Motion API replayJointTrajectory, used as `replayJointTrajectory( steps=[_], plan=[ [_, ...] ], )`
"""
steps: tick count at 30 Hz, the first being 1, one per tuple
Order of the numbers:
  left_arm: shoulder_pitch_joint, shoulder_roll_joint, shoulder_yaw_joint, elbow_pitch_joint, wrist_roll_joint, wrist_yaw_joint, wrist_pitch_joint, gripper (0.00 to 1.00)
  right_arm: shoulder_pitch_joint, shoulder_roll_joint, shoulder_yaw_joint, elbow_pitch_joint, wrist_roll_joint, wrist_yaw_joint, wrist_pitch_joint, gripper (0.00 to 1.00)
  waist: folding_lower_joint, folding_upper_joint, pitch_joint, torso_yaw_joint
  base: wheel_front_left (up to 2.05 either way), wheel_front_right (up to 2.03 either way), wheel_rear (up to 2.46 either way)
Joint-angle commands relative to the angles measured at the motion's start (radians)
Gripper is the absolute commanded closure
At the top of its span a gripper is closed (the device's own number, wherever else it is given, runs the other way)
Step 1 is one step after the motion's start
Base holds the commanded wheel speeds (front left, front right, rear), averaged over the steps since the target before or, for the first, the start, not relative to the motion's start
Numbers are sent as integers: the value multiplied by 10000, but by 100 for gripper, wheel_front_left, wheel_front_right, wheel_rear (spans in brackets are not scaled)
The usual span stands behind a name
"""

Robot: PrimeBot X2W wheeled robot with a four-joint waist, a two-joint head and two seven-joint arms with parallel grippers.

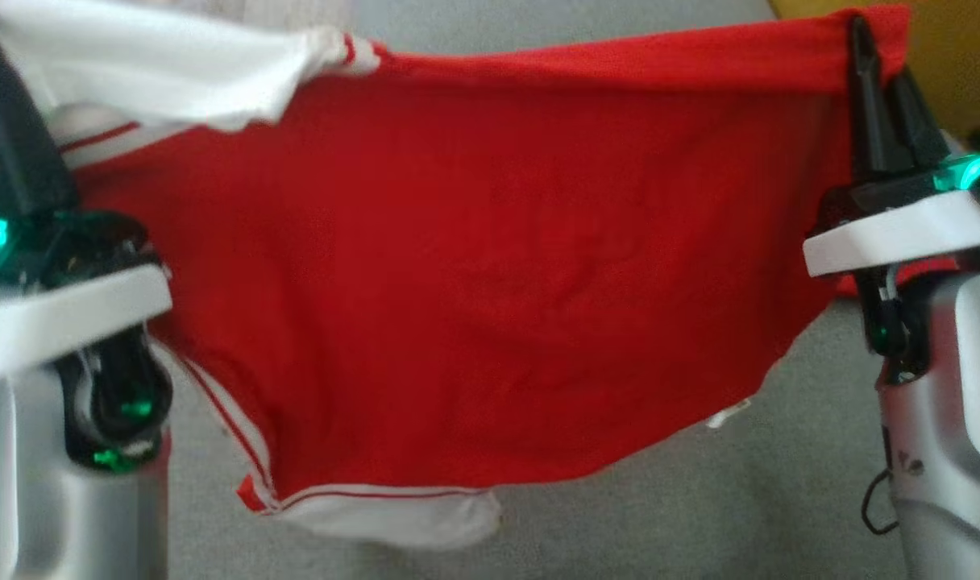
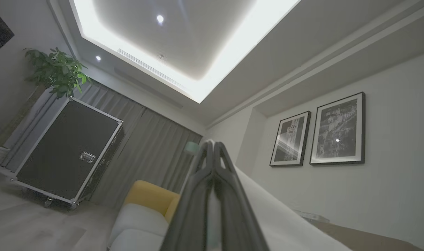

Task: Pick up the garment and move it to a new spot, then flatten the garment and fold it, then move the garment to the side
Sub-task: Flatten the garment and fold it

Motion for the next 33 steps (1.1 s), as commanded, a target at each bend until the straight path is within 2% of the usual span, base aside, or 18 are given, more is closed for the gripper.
replayJointTrajectory(
  steps=[1,5,9,14,17,20,26,29,33],
  plan=[
    [-865,426,288,29,50,45,257,100,-461,104,124,-251,-76,-9,337,100,1,0,304,-36,0,0,0],
    [-2237,894,320,1340,-58,-54,864,100,-1643,-56,336,338,24,-9,944,100,1,0,1479,-9,0,0,0],
    [-4481,1354,72,3383,118,-494,1107,100,-3718,-498,714,1871,24,-9,963,100,1,0,2717,190,0,0,0],
    [-7542,1745,-356,6030,654,-993,628,100,-6831,-789,1200,4444,-291,-9,-160,100,1,0,3771,464,0,0,0],
    [-9046,1828,-535,7222,955,-1158,-121,100,-8432,-751,902,5840,-775,-9,-1286,100,1,0,4104,649,0,0,0],
    [-9905,1750,-851,8135,1072,-1292,-767,100,-9387,-654,438,6863,-1295,-9,-1968,100,1,0,4232,851,0,0,0],
    [-9829,1486,-1674,9231,781,-1401,-1351,100,-9178,-614,60,7880,-1877,-9,-2194,100,1,0,4286,1204,0,0,0],
    [-9037,1450,-2481,9421,409,-1406,-1448,100,-8421,-709,5,8273,-1852,-9,-2198,100,1,0,4204,1360,0,0,0],
    [-7618,1616,-3300,9648,-188,-1408,-1512,100,-7395,-749,397,9656,-1742,-9,-2192,100,1,0,3896,1470,0,0,0]
  ],
)
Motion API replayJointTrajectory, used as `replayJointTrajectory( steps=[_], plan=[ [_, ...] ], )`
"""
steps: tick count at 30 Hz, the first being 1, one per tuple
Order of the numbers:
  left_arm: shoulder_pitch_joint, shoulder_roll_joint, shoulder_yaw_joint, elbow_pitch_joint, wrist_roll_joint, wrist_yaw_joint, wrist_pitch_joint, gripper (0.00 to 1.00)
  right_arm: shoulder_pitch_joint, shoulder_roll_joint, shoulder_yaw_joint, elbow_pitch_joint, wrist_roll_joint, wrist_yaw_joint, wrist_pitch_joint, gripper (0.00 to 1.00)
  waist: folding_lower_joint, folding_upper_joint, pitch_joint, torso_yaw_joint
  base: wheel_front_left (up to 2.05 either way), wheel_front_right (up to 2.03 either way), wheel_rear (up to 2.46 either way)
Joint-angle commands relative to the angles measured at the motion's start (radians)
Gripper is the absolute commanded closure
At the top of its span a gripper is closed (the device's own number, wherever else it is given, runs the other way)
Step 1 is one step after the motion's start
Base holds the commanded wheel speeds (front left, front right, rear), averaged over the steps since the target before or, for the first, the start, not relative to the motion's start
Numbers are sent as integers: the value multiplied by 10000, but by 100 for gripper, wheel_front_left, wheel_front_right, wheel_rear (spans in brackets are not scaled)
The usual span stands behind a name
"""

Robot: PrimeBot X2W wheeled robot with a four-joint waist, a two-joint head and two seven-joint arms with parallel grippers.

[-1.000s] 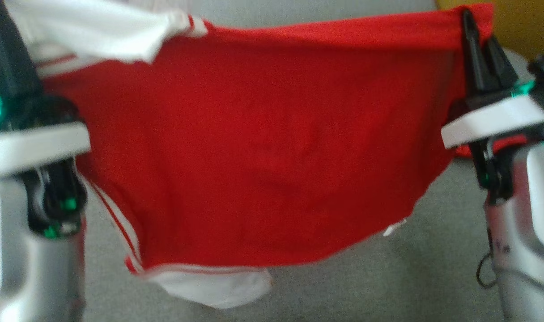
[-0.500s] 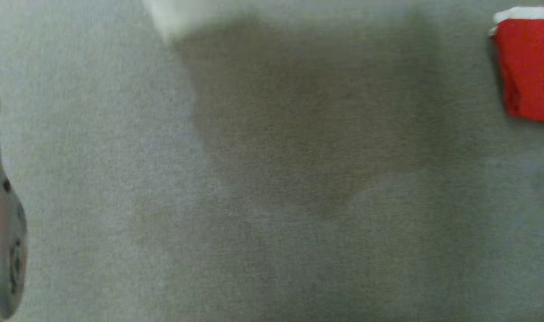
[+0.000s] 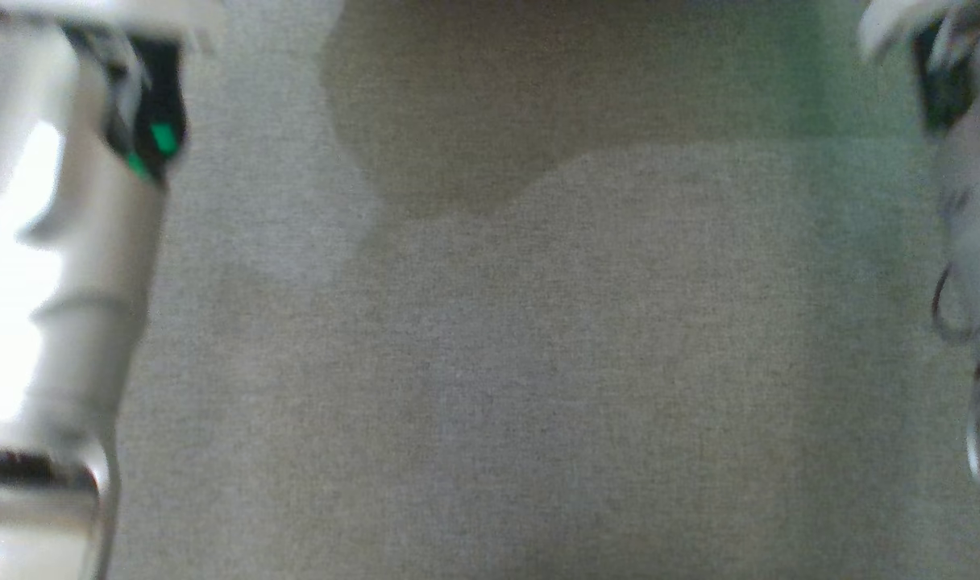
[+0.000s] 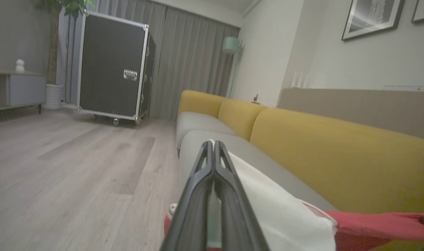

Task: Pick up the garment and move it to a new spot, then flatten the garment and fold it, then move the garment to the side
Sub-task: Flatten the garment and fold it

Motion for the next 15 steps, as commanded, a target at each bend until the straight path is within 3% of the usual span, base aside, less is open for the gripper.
replayJointTrajectory(
  steps=[1,8,15],
  plan=[
    [318,626,18,-175,-260,-55,-92,100,166,33,287,196,119,-9,-23,100,-1,1,-240,84,0,0,0],
    [2431,1004,-1213,96,-1164,-56,-38,100,1208,0,1202,1810,543,-9,569,100,-1,1,-968,176,0,0,0],
    [4244,1853,-2521,-518,-2102,-56,574,100,2245,0,2719,2224,1455,-9,1241,100,-1,1,-1880,171,0,0,0]
  ],
)
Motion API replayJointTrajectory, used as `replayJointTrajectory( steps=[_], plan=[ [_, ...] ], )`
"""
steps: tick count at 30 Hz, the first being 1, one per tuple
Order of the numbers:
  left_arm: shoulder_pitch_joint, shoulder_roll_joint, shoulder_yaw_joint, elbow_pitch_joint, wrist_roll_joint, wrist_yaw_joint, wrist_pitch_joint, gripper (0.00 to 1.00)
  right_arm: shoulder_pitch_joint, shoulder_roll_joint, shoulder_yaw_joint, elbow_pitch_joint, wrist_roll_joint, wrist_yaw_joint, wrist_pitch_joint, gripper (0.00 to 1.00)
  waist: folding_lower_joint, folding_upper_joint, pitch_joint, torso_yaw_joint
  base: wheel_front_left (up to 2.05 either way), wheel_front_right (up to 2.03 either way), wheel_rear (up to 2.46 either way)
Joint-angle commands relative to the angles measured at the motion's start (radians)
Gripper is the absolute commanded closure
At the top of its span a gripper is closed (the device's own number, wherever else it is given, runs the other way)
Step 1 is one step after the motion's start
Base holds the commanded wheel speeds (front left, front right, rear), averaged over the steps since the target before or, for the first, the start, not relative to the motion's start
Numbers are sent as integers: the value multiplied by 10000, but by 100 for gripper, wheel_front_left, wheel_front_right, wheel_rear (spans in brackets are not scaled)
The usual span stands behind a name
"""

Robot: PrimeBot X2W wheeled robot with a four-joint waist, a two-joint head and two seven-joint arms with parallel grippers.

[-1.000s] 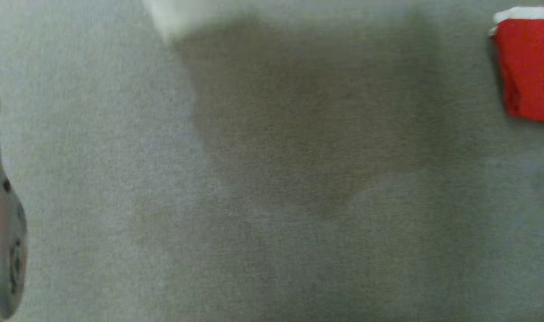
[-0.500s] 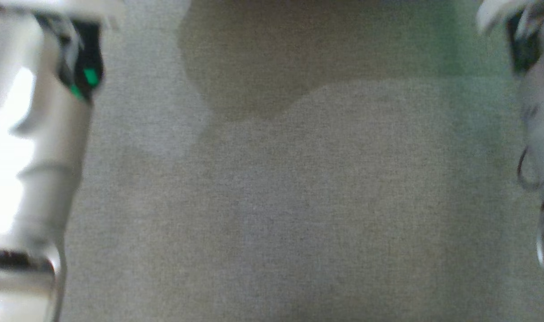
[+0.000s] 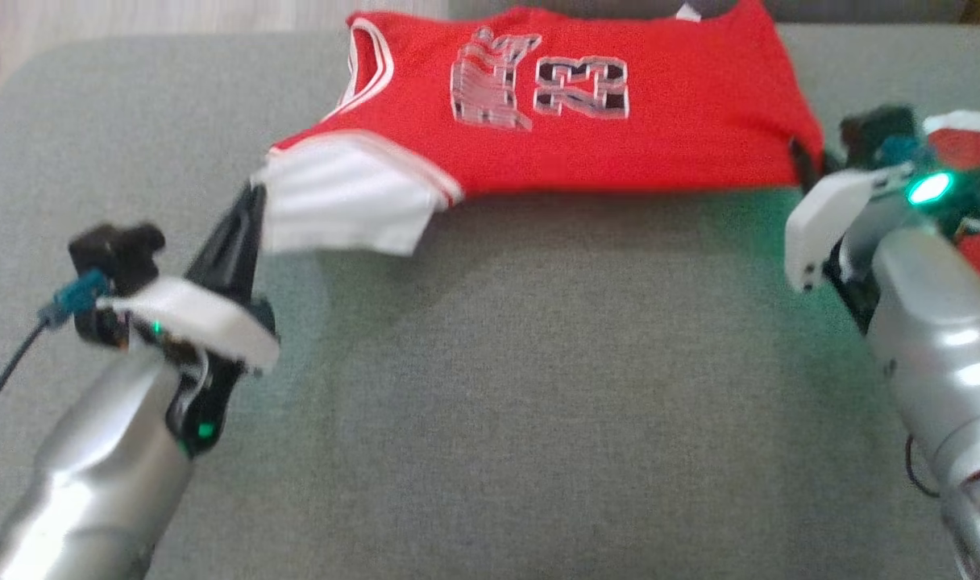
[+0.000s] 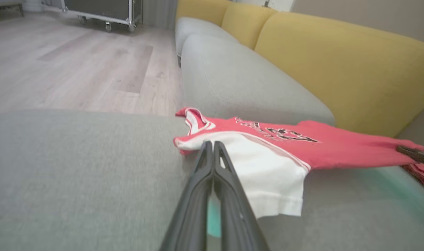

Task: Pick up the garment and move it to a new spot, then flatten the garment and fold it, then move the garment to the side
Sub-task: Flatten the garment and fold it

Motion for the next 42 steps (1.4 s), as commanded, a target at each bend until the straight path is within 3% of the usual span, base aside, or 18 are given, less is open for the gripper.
replayJointTrajectory(
  steps=[1,9,15,23,30,42],
  plan=[
    [-195,593,318,-303,-107,18,23,100,27,26,243,-198,152,-9,31,100,3,0,-289,-24,0,0,0],
    [1492,2018,-976,-1988,-1400,18,2146,100,1536,-545,2627,-1241,2642,-9,1551,100,3,0,-1455,-126,0,0,0],
    [2459,2861,-1011,-3116,-2188,45,2901,100,2595,-1747,4134,-3230,5075,-9,2896,100,3,0,-2050,-330,0,0,0],
    [3595,3666,-1005,-4690,-2818,541,3406,100,3891,-3235,4803,-5445,7604,-9,3687,100,3,0,-2613,-431,0,0,0],
    [3855,3866,-829,-5453,-2915,1006,3279,100,4380,-3524,4849,-6238,7991,-9,3578,100,3,0,-2557,-598,0,0,0],
    [2847,3695,-513,-5068,-2852,1164,3453,100,3667,-3246,4595,-5971,7606,-9,3766,100,3,0,-1739,-726,0,0,0]
  ],
)
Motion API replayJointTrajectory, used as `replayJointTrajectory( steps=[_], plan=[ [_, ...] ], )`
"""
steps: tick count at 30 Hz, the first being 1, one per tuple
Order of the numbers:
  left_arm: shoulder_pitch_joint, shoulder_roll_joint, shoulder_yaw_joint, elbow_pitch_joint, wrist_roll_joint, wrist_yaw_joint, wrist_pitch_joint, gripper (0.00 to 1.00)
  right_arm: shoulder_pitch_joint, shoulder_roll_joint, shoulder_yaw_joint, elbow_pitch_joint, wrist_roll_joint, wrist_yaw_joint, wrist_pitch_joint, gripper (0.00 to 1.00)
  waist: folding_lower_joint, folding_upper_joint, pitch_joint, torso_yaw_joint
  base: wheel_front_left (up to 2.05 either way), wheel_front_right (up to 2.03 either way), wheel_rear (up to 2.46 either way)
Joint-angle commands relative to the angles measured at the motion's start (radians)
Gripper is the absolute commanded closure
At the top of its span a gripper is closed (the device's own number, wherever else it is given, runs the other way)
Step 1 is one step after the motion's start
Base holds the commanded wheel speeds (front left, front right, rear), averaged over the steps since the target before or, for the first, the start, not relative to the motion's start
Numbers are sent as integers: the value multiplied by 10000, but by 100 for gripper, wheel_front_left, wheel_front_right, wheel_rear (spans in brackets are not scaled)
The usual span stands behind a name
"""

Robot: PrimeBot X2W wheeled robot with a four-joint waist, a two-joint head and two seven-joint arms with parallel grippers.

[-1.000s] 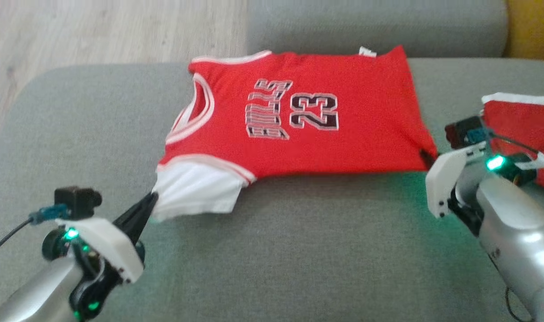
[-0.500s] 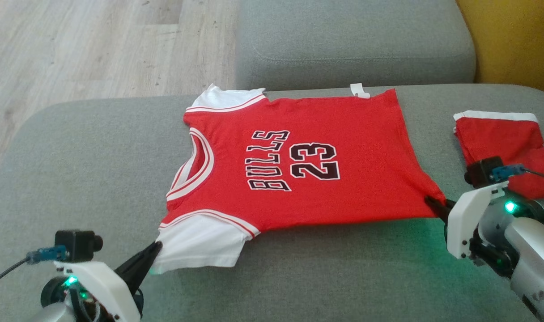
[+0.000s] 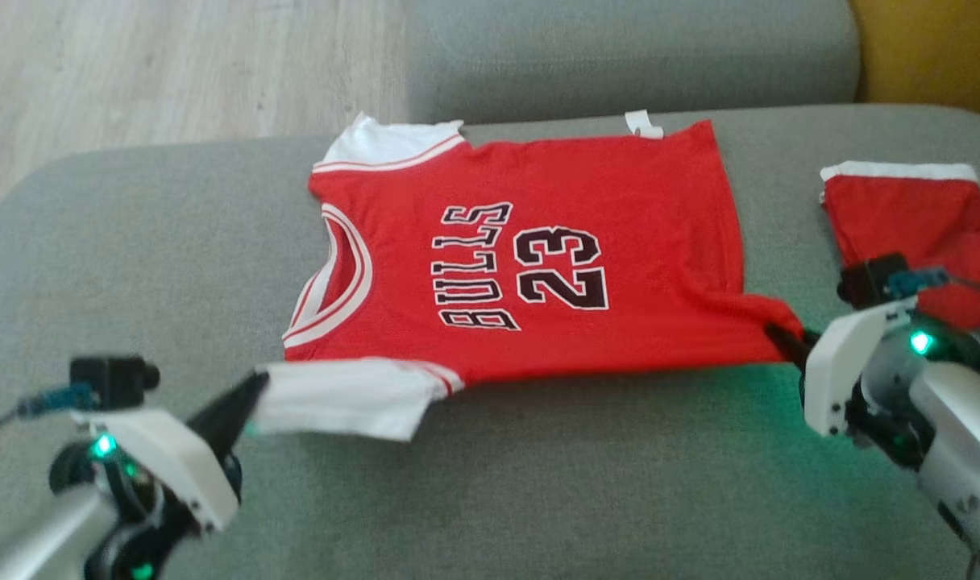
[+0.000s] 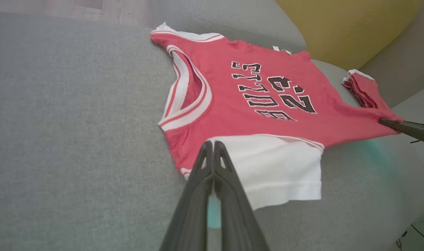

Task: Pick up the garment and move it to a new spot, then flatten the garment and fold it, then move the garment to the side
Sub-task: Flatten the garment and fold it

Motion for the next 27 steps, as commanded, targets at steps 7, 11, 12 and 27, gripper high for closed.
replayJointTrajectory(
  steps=[7,11,12,27],
  plan=[
    [-2048,77,558,720,182,-256,651,100,-1127,246,-288,229,-16,-9,523,100,-1,0,711,1,0,0,0],
    [-2968,-159,364,1470,438,-457,1163,100,-1662,415,-287,536,-73,-9,861,100,-1,0,1116,12,0,0,0],
    [-3183,-242,310,1661,492,-493,1287,100,-1790,462,-278,611,-97,-9,905,100,-1,0,1211,11,0,0,0],
    [-5891,-1097,-460,4006,1465,-1017,2151,100,-3362,1042,13,1742,-547,-9,821,100,-1,0,2365,-199,0,0,0]
  ],
)
